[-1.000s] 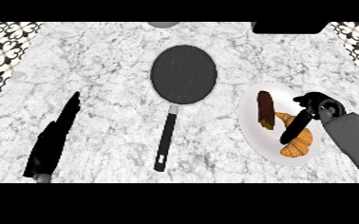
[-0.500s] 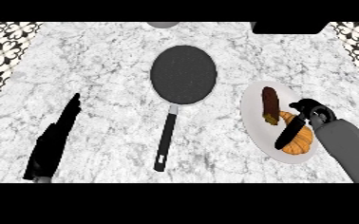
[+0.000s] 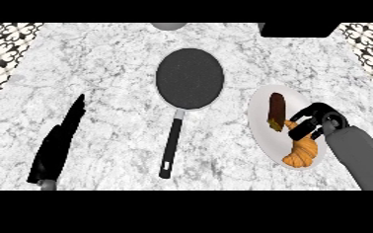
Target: Pick the croissant from the plate and place it in the pan
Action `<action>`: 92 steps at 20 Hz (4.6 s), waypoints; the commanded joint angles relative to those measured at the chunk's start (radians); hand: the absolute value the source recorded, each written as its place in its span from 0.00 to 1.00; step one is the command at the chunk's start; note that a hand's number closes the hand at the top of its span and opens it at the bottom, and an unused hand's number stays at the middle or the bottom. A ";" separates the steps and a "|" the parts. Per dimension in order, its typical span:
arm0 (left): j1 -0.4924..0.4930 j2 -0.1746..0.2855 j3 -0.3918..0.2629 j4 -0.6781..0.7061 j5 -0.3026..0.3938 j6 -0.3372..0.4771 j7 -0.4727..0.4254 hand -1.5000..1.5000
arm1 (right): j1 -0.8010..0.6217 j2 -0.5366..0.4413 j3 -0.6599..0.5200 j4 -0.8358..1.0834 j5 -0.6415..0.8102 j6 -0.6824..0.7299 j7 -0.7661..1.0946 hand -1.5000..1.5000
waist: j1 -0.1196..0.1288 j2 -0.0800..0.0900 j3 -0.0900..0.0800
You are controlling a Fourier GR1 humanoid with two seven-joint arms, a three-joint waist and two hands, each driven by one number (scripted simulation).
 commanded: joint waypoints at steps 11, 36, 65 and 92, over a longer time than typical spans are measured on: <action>0.006 -0.027 0.018 0.040 -0.012 -0.026 -0.043 0.50 | -0.035 -0.040 0.126 -0.081 0.242 0.042 -0.319 1.00 | 0.008 0.017 0.017; -0.021 -0.058 0.036 0.039 -0.039 -0.055 -0.027 0.50 | -0.489 0.238 0.002 0.090 0.593 -0.425 -0.677 1.00 | 0.030 0.021 0.017; -0.084 -0.085 -0.001 0.008 -0.064 -0.098 0.008 0.50 | -0.710 0.545 -0.352 0.786 0.244 -0.483 -0.977 0.00 | 0.120 0.053 0.020; 0.029 -0.098 0.048 -0.076 -0.082 -0.076 0.043 0.50 | -0.497 0.237 -0.657 0.796 0.029 -0.558 -1.460 0.00 | 0.023 0.020 0.018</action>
